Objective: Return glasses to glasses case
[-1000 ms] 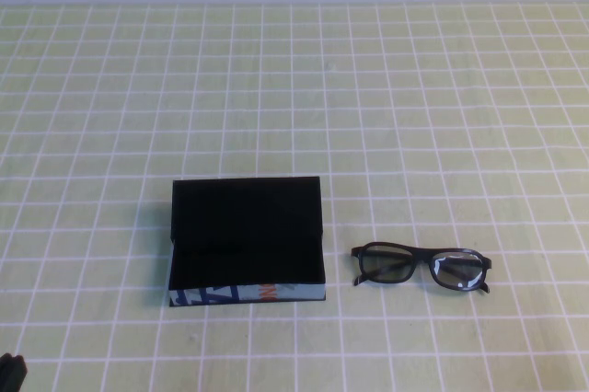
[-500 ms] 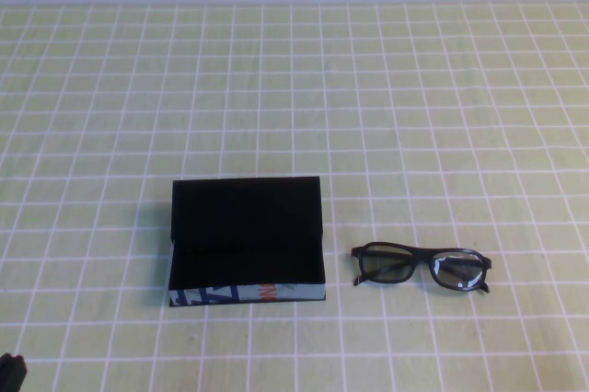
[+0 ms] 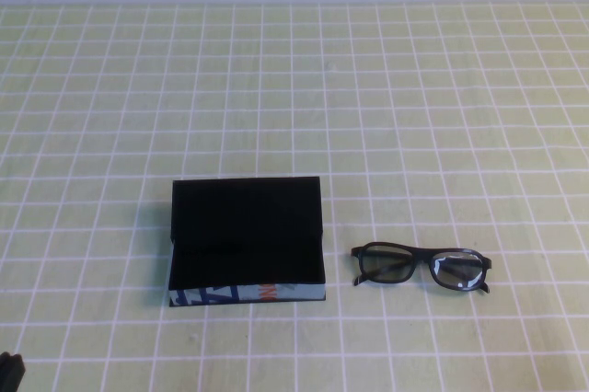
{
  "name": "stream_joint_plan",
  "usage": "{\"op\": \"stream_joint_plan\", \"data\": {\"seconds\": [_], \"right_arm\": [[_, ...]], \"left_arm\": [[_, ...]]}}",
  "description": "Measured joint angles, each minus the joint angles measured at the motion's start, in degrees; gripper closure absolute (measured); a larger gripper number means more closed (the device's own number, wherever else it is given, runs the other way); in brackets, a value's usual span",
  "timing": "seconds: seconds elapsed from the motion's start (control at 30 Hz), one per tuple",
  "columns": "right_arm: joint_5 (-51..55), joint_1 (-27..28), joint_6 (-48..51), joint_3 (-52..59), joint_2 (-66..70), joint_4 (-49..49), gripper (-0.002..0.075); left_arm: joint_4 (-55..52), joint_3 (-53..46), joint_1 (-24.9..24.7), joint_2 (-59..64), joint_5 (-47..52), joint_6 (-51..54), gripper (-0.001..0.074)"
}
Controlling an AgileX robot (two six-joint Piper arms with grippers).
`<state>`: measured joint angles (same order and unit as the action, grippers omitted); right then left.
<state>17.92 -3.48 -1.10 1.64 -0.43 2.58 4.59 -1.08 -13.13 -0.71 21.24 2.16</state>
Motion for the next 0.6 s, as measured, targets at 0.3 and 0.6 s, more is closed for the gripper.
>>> {"op": "stream_joint_plan", "data": {"seconds": [0.3, 0.6], "right_arm": [[-11.52, 0.00, 0.00, 0.00, 0.00, 0.00, 0.0743], [-45.96, 0.00, 0.00, 0.00, 0.00, 0.00, 0.0743]], "left_arm": [[-0.46, -0.22, 0.00, 0.00, -9.63, 0.00, 0.0738], [-0.46, -0.22, 0.00, 0.00, -38.07, -2.16, 0.0738]]}}
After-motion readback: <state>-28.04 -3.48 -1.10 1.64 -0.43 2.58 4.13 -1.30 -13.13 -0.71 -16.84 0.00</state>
